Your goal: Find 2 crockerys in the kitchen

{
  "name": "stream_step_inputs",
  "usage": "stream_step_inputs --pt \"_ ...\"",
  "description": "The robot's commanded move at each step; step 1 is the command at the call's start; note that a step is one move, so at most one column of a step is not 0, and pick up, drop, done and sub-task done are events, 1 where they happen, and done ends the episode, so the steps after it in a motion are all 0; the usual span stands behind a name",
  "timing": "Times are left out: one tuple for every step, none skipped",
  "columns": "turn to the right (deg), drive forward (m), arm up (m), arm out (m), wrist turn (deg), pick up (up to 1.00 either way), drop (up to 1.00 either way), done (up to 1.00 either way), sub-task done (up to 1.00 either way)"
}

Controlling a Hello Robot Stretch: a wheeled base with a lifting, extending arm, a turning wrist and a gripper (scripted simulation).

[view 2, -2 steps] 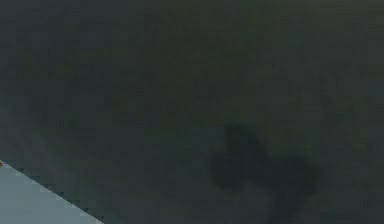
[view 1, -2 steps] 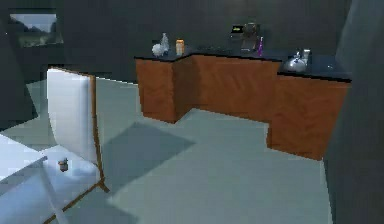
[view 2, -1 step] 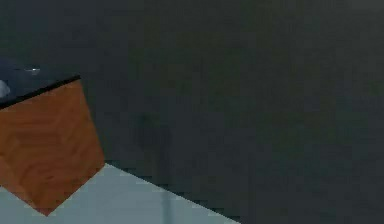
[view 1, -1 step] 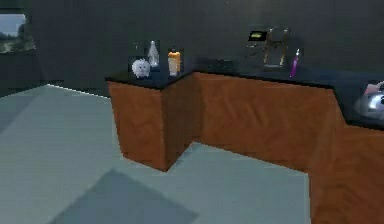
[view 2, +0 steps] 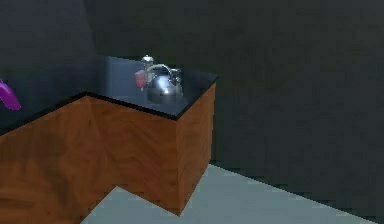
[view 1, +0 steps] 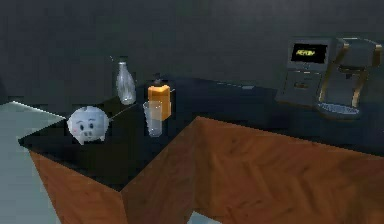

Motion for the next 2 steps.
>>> stream_step_inputs --pt "-9.0 0.0 0.0 0.0 0.0 0.0 0.0 0.0 0.0" --pt "0.0 0.0 0.0 0.0 0.0 0.0 0.0 1.0 0.0"
